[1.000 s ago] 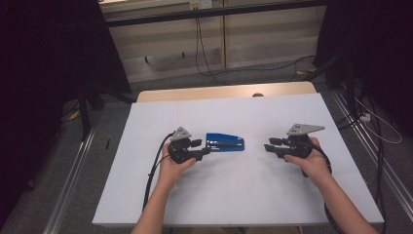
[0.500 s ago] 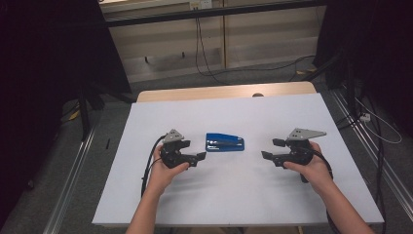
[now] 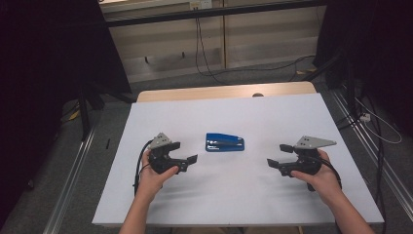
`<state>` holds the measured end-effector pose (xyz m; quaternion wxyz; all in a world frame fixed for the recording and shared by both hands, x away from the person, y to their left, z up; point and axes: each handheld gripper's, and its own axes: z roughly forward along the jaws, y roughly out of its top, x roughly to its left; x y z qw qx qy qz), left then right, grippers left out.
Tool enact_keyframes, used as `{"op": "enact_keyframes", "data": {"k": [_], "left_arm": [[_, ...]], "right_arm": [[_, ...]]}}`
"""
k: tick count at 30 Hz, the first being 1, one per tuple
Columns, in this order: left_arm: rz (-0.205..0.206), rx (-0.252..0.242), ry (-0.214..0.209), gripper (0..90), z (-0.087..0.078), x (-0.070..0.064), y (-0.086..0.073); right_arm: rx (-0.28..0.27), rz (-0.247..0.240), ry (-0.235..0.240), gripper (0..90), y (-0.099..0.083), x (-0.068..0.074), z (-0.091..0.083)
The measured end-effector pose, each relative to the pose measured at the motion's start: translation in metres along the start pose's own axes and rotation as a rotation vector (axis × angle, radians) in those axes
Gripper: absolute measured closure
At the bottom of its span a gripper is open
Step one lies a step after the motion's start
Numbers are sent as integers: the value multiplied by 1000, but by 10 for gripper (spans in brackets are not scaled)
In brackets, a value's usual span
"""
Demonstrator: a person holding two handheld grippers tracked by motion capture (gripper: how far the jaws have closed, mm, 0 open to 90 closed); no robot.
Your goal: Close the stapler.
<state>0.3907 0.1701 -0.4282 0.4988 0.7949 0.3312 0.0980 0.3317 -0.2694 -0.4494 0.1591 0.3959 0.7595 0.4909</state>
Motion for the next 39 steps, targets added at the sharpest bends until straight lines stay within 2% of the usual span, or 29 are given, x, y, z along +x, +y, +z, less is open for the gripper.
{"op": "enact_keyframes", "data": {"k": [5,10,14,17,25,30,39], "left_arm": [[5,-15,1,68,-13,1,-6],[30,2,4,67,-24,2,-13],[34,2,13,67,-33,5,-17],[21,-11,20,67,-38,7,-19],[16,-10,34,65,-50,12,-26],[17,-4,51,62,-58,14,-31],[10,-2,58,59,-68,18,-39]], "right_arm": [[-7,-11,8,178,-3,6,-5],[13,-22,4,170,-8,11,-10],[17,-30,3,166,-12,13,-15],[13,-28,1,166,-14,15,-20],[17,-28,3,166,-21,18,-26],[35,-63,-14,166,-24,21,-30],[30,-56,-4,166,-28,21,-36]]}}
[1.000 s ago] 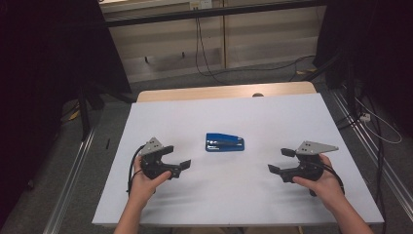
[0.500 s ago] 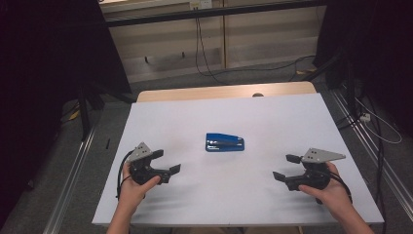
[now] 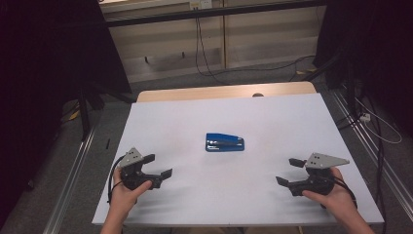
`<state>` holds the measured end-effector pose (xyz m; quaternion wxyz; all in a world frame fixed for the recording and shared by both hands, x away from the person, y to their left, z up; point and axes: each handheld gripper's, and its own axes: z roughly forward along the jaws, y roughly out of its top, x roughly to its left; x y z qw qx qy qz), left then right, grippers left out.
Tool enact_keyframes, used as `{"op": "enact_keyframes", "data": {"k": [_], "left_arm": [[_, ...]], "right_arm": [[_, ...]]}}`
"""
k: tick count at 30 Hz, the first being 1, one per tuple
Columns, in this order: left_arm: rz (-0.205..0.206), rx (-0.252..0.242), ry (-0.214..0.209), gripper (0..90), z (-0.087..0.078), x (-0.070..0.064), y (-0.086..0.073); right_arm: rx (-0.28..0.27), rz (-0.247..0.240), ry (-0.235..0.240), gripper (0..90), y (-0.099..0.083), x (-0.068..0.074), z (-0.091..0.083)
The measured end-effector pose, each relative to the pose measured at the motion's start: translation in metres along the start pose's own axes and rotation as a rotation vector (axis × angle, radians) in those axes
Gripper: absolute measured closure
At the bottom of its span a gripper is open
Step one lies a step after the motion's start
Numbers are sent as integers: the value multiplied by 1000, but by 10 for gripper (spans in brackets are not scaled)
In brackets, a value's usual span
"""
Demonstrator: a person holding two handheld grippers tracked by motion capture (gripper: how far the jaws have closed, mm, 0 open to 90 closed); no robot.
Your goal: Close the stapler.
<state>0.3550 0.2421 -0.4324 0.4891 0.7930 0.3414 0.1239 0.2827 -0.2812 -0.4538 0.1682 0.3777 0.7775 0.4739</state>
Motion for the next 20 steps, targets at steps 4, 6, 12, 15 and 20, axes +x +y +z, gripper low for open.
{"op": "enact_keyframes", "data": {"k": [4,6,12,15,20], "left_arm": [[16,22,-10,58,0,0,-2],[24,26,-9,58,-1,0,-3],[19,15,-2,58,-2,1,-2],[16,9,-4,59,-3,1,-2],[9,6,-1,59,-2,2,-2]], "right_arm": [[5,-9,-9,166,-2,1,-3],[6,-14,-4,166,-3,0,-4],[0,-17,-5,166,-3,0,-4],[-1,-25,-4,166,-3,0,-3],[-10,-38,3,166,-2,1,-3]]}}
